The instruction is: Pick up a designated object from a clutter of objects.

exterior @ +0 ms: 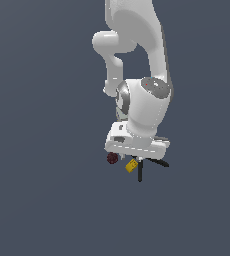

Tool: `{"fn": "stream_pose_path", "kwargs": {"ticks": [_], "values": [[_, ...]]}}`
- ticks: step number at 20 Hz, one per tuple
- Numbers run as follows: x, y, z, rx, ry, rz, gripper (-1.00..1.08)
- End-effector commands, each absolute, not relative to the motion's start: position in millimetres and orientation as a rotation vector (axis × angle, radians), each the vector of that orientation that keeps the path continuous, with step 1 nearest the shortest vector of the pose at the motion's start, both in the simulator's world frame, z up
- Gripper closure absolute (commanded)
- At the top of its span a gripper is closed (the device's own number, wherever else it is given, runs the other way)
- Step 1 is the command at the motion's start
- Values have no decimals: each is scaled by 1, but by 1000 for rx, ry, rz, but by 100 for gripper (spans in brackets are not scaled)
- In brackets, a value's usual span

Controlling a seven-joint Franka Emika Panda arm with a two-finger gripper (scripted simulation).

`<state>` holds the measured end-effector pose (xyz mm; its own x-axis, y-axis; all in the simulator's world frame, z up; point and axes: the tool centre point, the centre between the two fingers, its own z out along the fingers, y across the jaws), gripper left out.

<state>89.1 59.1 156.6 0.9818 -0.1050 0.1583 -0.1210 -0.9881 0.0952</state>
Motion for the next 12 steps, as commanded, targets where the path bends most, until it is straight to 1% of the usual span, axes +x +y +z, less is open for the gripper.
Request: {"fn": "stream_pose_path", "kwargs": {"ticks": [1,7,12], "values": [[95,72,131,3016,-187,267,-20],[100,96,84,3011,-204,322,-20],[100,109,60,3013,-210,349,-20]]}}
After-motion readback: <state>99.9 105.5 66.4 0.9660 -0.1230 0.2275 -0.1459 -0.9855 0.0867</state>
